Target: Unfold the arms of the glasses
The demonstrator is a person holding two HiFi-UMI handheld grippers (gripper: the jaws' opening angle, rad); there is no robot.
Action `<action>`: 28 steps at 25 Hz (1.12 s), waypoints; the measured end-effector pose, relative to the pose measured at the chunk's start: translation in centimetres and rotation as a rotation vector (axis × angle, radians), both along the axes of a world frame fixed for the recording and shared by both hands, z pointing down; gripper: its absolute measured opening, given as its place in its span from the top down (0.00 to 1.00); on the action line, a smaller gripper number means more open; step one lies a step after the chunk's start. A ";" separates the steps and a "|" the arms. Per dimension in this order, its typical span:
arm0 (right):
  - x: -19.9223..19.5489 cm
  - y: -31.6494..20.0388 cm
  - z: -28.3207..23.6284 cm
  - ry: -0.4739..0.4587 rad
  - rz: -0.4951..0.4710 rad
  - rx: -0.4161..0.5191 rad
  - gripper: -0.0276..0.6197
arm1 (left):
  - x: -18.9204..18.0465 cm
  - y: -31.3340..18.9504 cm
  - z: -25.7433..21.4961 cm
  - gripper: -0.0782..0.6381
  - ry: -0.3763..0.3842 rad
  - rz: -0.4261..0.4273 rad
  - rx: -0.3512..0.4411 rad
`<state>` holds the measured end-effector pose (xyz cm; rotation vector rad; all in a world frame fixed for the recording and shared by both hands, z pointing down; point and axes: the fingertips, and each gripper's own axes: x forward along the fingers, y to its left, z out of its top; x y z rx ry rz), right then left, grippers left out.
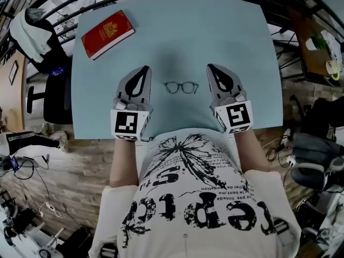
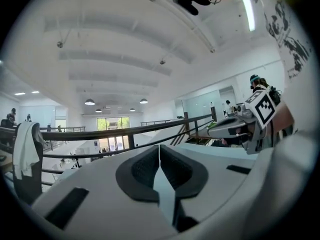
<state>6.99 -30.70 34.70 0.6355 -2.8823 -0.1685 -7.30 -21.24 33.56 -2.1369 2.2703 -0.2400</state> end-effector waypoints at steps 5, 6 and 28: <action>0.3 -0.2 0.7 0.016 0.017 -0.008 0.95 | -0.3 0.1 0.0 0.86 0.021 -0.013 0.005; 0.3 -0.2 0.8 0.017 0.019 -0.010 0.95 | -0.3 0.2 0.0 0.86 0.024 -0.013 0.006; 0.6 0.0 1.8 0.027 0.020 -0.009 0.95 | 1.5 -0.1 1.4 0.86 -0.077 0.020 -0.035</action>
